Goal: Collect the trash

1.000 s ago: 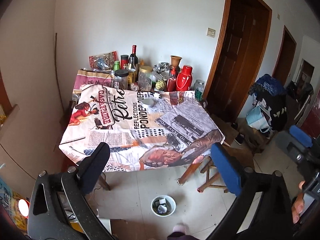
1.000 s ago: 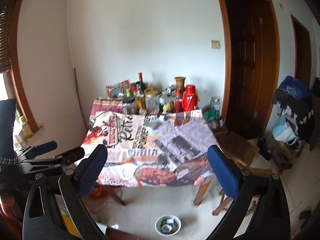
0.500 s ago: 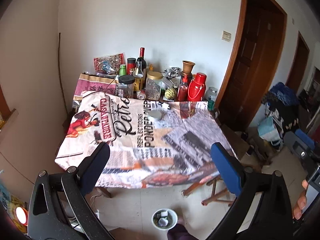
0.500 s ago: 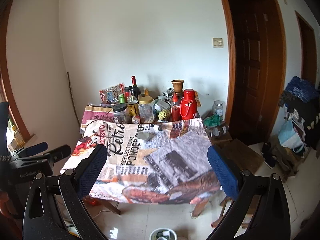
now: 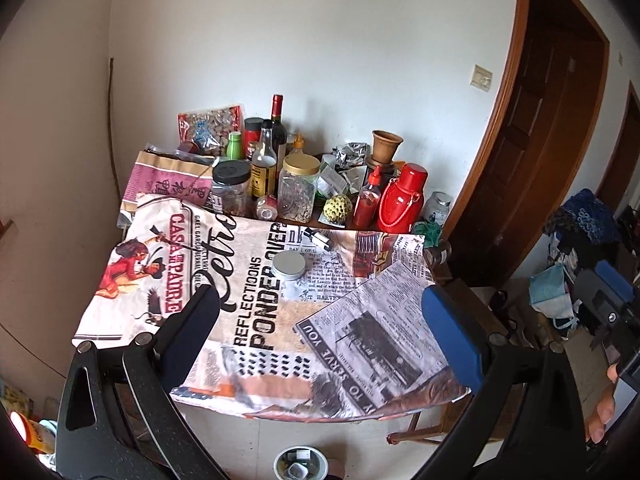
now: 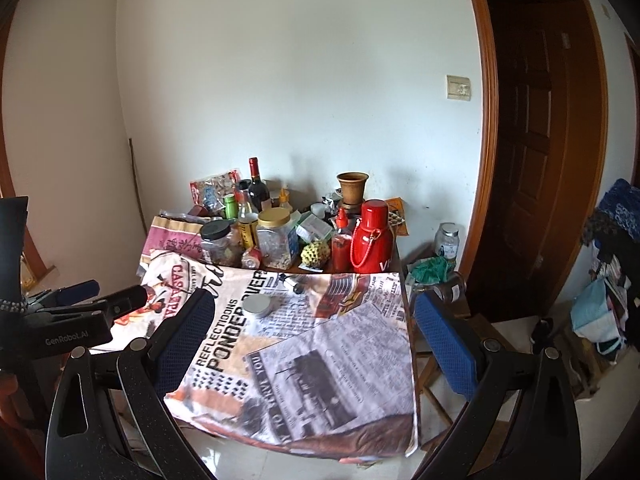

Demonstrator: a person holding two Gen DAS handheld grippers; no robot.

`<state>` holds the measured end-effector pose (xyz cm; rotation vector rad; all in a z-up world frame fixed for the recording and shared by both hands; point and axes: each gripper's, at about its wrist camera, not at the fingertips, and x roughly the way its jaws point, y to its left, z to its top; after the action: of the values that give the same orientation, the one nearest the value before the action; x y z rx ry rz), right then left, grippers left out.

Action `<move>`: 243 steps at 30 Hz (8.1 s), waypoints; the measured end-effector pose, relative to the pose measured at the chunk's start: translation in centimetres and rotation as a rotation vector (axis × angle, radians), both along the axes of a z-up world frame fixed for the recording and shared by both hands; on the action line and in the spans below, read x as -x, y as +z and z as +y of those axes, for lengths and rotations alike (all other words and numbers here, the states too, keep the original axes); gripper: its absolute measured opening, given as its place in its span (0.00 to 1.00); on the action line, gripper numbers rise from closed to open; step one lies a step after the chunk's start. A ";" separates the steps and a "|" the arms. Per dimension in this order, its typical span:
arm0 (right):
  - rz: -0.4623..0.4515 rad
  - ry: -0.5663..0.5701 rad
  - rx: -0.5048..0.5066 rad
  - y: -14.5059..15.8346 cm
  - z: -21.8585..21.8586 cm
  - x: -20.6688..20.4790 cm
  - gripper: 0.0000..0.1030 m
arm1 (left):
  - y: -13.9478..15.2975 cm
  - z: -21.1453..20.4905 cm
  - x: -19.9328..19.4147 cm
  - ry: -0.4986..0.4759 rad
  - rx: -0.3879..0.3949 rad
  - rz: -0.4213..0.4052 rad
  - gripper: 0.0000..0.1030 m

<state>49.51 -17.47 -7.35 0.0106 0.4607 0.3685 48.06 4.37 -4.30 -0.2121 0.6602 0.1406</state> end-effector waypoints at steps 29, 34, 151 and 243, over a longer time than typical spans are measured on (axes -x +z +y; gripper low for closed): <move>0.300 -0.234 -0.005 -8.1 6.4 -18.2 0.97 | -18.7 8.7 -26.2 -0.211 0.082 0.464 0.98; 0.364 -0.240 0.032 -11.2 7.3 -20.7 0.97 | -23.8 8.8 -29.5 -0.222 0.073 0.538 0.98; 0.331 -0.060 -0.030 -7.3 8.1 18.8 0.25 | -5.1 8.4 22.1 -0.239 0.006 0.058 0.70; 0.175 0.116 -0.065 -5.2 -0.7 24.5 0.36 | -3.0 -3.8 29.8 -0.142 0.050 0.019 0.77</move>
<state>25.05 -18.14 -12.54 0.0803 0.6242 0.4989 18.30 0.54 -7.30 -0.2113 0.6961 -0.0100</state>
